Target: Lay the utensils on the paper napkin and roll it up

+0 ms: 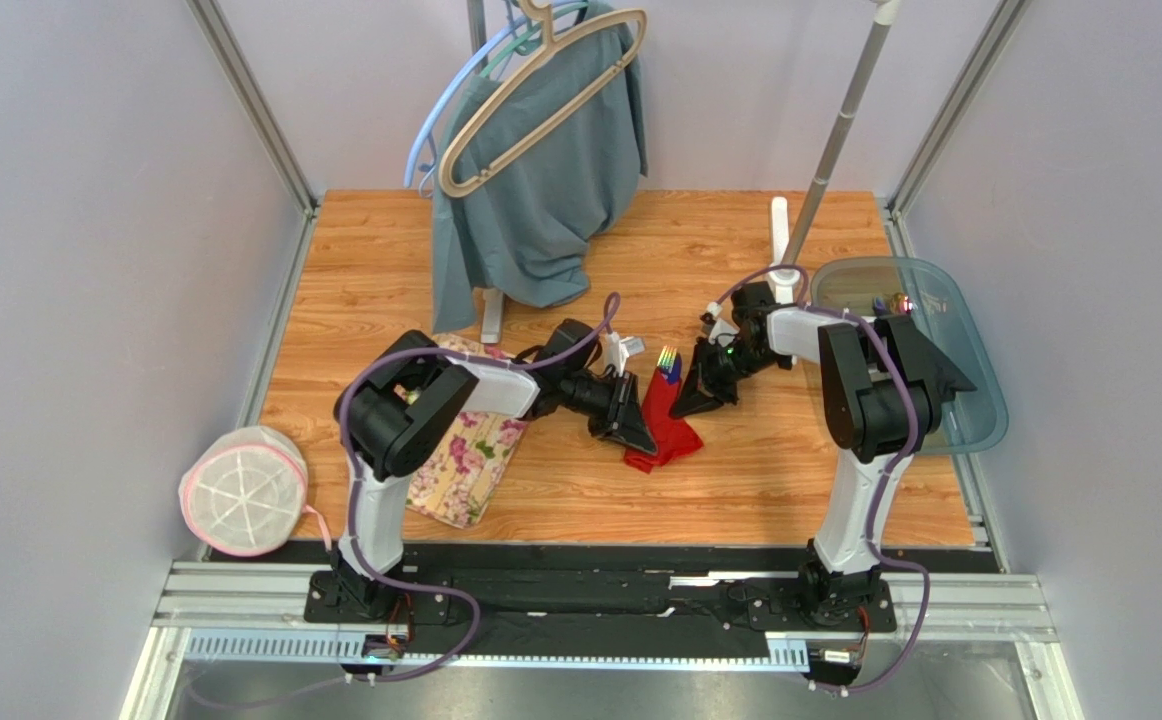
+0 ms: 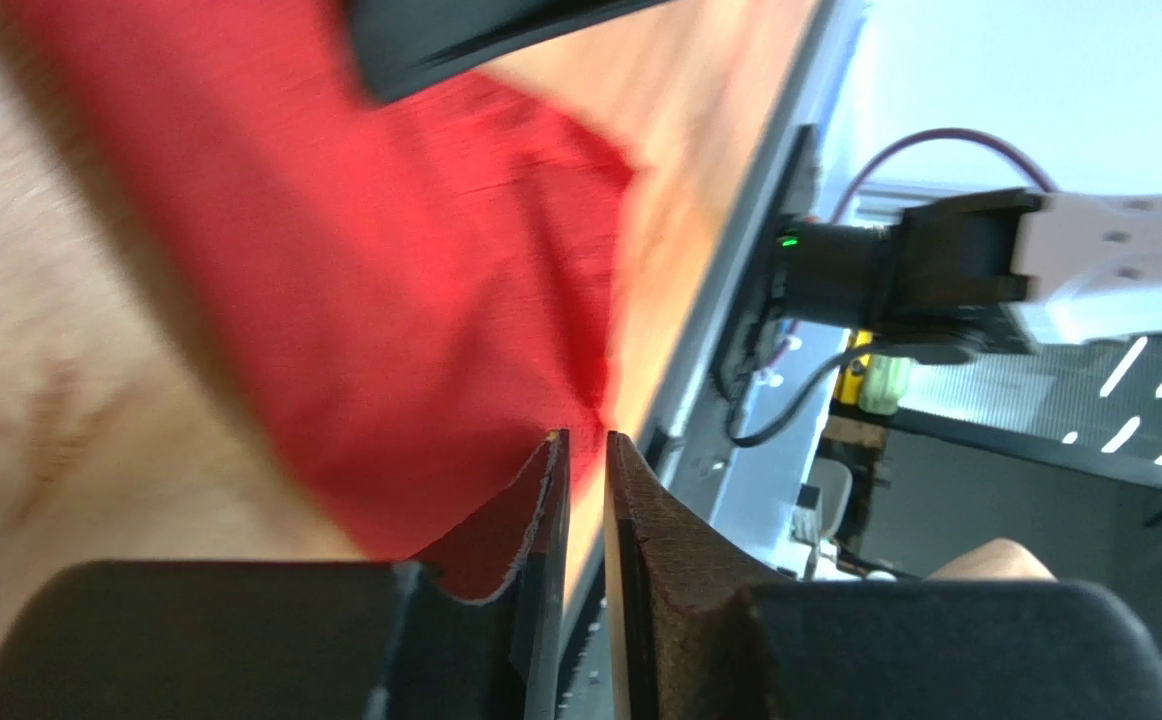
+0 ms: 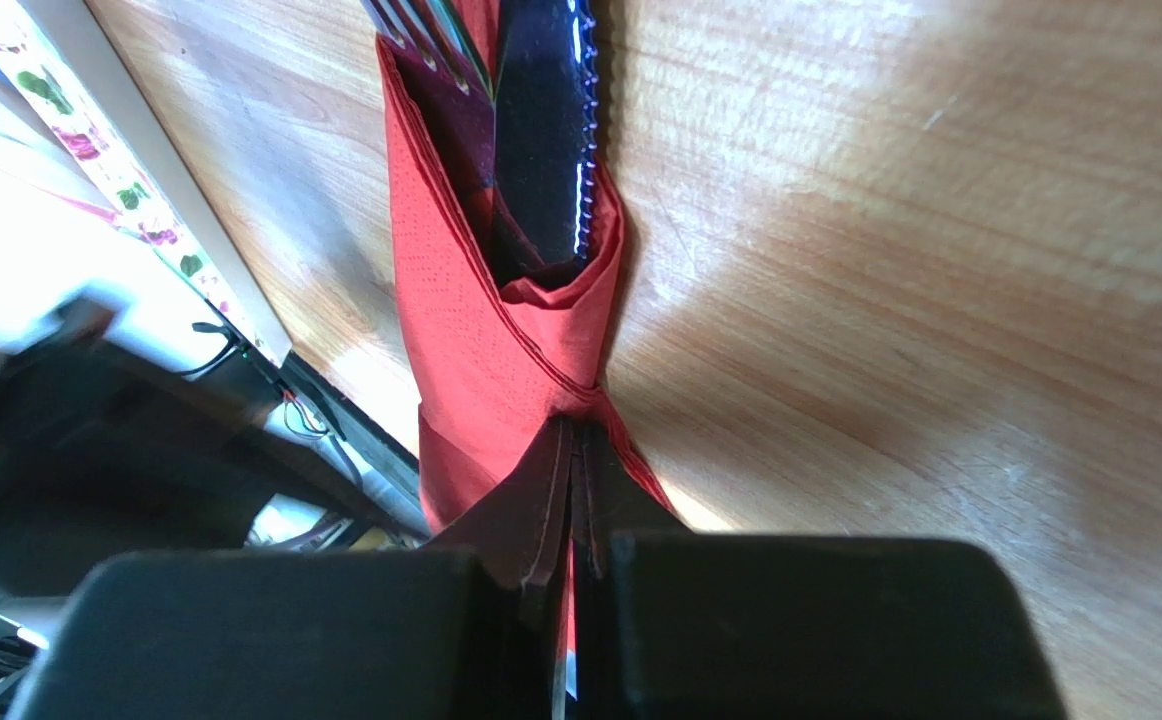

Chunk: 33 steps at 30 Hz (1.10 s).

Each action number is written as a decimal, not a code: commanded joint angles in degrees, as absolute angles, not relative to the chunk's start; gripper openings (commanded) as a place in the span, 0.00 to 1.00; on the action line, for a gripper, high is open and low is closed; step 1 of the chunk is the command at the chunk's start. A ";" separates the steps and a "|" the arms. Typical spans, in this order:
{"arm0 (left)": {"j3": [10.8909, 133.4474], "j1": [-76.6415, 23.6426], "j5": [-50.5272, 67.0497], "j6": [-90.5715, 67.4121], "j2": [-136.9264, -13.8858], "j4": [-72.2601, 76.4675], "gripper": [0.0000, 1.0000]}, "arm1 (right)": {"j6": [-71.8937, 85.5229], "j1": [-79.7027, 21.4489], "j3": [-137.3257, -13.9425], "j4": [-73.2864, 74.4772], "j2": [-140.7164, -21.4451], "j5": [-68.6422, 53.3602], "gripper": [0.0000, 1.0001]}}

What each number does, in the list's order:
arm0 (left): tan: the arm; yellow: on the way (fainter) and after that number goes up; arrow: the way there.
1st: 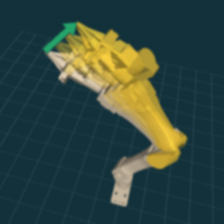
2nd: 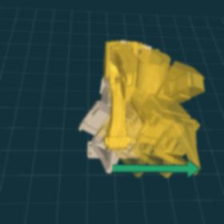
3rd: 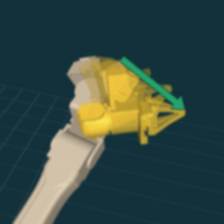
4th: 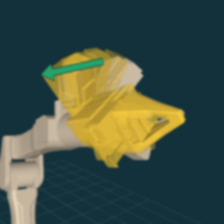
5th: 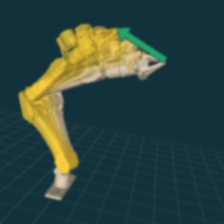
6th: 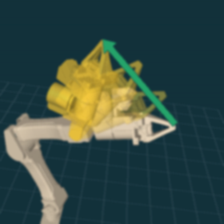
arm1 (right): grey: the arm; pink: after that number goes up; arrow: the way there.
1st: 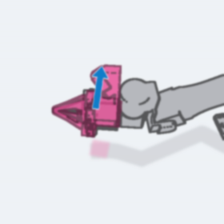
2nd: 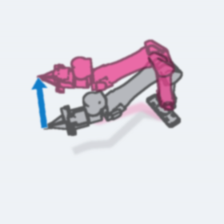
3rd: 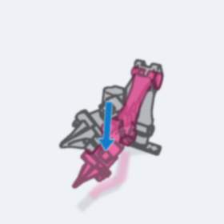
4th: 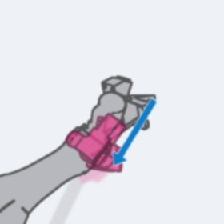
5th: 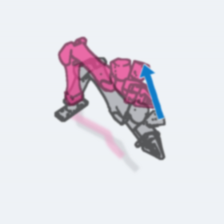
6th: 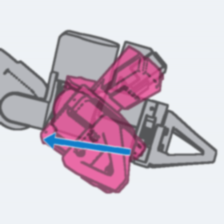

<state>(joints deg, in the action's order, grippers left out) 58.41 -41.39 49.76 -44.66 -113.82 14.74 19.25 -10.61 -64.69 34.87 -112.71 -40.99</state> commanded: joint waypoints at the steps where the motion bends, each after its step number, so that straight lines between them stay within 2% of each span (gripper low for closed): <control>1: 58.45 -41.40 50.19 -42.47 -117.95 13.28 0.20 | 16.96 -11.60 -64.25 33.31 -115.75 -30.23 0.00; 5: 59.06 -40.52 48.43 -40.96 -122.25 9.41 0.11 | 16.17 -11.78 -66.53 35.68 -115.14 -31.03 0.00; 9: 59.15 -39.55 48.08 -41.05 -125.41 9.14 0.07 | 15.12 -11.78 -68.99 37.26 -111.54 -33.56 0.02; 14: 59.41 -39.55 47.55 -41.13 -125.33 10.02 0.04 | 17.22 -12.30 -68.47 35.34 -106.26 -42.44 0.06; 19: 59.06 -39.46 47.29 -41.22 -125.07 10.72 0.05 | 22.41 -13.97 -64.69 27.88 -106.08 -49.82 0.08; 33: 57.31 -39.46 49.66 -42.36 -122.79 15.90 0.08 | 17.84 -12.83 -62.93 25.84 -119.08 -48.16 0.04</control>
<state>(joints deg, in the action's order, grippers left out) 60.10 -39.77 55.51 -44.86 -121.86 15.70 20.93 -13.61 -63.61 28.23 -115.22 -51.03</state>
